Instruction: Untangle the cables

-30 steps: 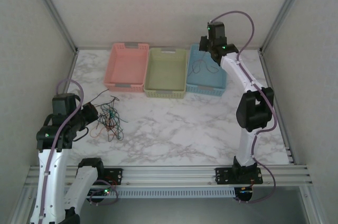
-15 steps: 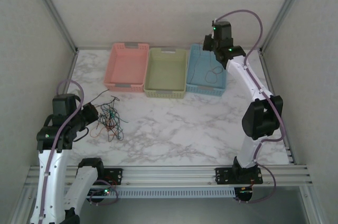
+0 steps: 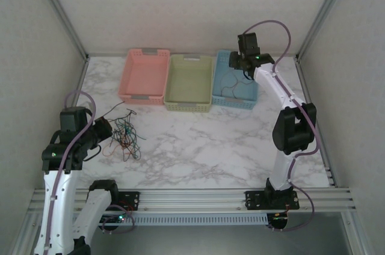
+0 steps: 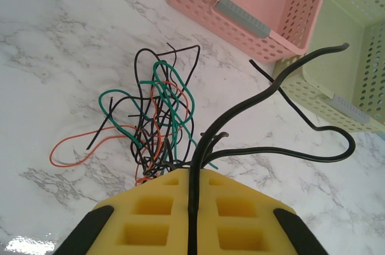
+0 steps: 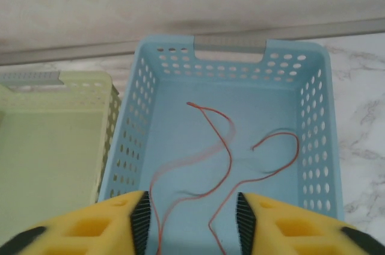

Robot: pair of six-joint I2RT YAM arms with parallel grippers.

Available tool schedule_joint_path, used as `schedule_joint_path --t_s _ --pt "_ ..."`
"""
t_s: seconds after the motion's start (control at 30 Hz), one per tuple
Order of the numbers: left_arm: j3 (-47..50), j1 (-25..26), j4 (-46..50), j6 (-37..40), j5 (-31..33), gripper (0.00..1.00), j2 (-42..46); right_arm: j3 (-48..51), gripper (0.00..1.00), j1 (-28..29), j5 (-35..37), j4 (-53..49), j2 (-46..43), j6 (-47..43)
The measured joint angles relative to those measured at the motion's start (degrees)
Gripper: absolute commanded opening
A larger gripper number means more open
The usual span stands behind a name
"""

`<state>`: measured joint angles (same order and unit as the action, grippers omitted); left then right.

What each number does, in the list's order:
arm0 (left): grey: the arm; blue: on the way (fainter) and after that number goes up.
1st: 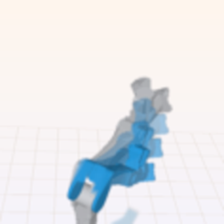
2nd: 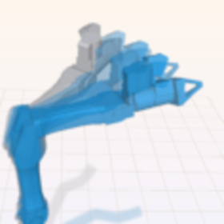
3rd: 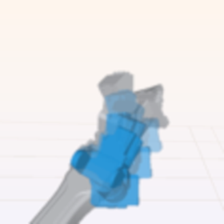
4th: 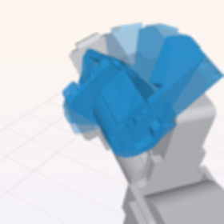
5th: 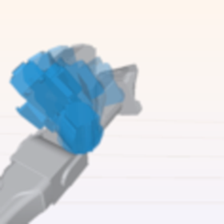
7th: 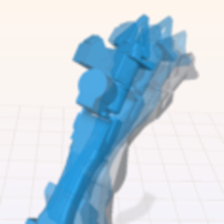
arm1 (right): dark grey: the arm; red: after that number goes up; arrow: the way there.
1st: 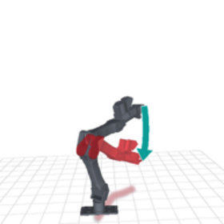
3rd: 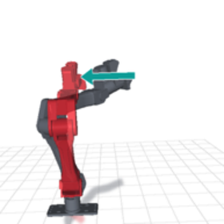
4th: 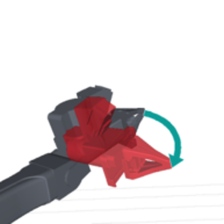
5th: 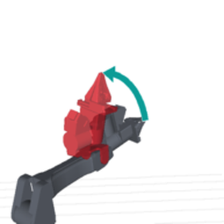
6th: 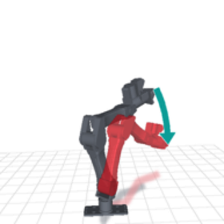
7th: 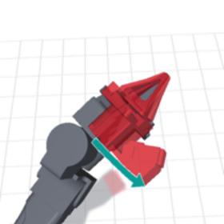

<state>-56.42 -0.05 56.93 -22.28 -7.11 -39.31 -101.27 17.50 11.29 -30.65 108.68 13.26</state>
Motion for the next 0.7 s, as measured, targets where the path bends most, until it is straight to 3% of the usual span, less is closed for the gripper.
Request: schedule_joint_path --t_s 0.37,0.7 --pt "0.11 3.87 -1.62 0.09 -5.62 0.0 0.0 2.34 0.48 0.92 -7.34 -0.83 -3.54 0.48" --pt "0.09 7.08 -6.99 -0.68 -21.9 0.0 -1.49 26.99 0.5 6.84 -26.53 11.93 -29.86 0.37"
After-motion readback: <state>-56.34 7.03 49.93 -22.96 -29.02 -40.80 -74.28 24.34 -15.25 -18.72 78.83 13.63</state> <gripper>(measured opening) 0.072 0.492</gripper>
